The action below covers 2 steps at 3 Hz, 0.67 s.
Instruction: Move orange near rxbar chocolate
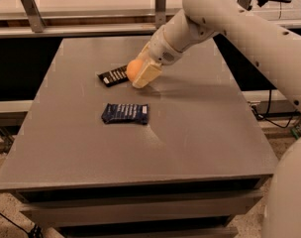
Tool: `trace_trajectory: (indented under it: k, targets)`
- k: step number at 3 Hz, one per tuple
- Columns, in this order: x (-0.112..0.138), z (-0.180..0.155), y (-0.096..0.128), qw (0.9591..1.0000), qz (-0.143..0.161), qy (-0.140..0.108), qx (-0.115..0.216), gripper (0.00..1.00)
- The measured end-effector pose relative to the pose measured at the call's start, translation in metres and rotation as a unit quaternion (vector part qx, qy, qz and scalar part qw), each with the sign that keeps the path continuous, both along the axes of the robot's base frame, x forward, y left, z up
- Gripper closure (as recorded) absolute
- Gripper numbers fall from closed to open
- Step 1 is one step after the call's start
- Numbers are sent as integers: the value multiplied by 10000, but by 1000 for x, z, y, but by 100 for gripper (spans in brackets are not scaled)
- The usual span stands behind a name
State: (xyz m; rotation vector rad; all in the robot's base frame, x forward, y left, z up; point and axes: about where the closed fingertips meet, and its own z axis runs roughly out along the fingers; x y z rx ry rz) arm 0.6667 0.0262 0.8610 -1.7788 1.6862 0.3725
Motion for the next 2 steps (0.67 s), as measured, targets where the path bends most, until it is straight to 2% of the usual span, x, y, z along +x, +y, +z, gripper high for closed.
trace_trajectory:
  k: [1,2]
  targets:
    - [0,-1,1,10000,10,9,0,0]
    - [0,-1,1,10000,10,9,0,0]
